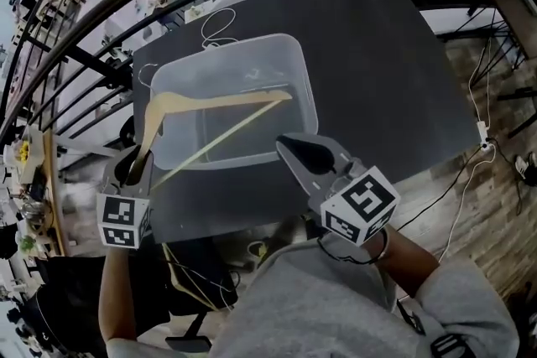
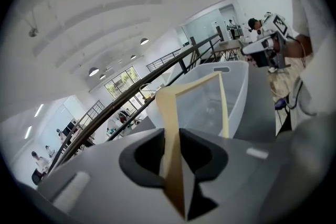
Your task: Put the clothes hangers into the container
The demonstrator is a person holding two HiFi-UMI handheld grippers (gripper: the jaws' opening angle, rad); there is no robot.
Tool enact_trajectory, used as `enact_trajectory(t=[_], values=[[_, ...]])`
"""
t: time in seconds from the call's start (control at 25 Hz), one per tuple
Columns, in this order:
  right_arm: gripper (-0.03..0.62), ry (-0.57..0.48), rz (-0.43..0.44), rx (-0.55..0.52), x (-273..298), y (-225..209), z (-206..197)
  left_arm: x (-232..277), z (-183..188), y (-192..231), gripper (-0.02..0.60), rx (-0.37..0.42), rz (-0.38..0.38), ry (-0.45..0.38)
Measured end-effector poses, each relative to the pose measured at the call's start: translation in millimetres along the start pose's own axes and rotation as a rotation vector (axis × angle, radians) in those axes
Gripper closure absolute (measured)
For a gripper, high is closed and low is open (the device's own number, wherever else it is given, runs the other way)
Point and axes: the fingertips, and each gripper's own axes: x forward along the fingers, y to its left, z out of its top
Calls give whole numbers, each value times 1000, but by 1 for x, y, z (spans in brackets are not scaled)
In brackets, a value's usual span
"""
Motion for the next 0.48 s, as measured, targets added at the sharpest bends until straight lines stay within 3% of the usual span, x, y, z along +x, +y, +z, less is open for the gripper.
enact_trajectory(t=[0.16, 0.48], values=[[595, -12, 9, 11, -1, -5, 1, 3, 2, 5, 492, 38, 39, 26], [594, -15, 31, 28, 4, 0, 4, 43, 45, -15, 491, 275, -4, 77]])
